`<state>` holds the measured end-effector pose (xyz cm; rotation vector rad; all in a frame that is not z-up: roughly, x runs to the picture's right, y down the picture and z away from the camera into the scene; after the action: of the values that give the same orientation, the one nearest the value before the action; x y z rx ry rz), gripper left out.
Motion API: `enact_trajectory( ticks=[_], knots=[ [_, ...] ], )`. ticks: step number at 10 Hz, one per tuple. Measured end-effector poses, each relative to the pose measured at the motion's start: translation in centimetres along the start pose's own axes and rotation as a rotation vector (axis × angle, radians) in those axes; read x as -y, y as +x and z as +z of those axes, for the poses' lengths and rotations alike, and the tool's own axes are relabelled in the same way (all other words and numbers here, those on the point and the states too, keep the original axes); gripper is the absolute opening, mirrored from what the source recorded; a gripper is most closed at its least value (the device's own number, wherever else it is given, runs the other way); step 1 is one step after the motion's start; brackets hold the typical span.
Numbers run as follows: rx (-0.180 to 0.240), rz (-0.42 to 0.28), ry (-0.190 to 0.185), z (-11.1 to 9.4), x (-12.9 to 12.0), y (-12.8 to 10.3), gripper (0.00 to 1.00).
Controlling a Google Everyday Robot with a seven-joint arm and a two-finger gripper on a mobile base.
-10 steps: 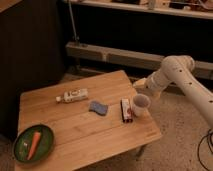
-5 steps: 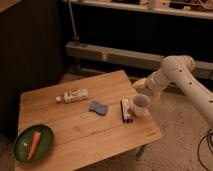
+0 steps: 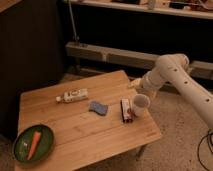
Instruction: Place the pepper on the white sponge
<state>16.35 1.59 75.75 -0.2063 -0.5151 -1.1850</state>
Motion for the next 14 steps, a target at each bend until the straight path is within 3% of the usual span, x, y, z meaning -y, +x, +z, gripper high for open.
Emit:
enact_trajectory(
  ticks=[1, 6, 7, 14],
  knots=[
    [0.013, -0.078, -0.002, 0.0, 3.3, -2.6, 0.80],
    [0.091, -0.371, -0.029, 1.5, 13.5, -13.3, 0.80],
    [0.102, -0.399, -0.032, 1.8, 14.4, -14.3, 0.80],
    [0.099, -0.398, -0.034, 1.8, 14.3, -14.1, 0.80]
  ],
)
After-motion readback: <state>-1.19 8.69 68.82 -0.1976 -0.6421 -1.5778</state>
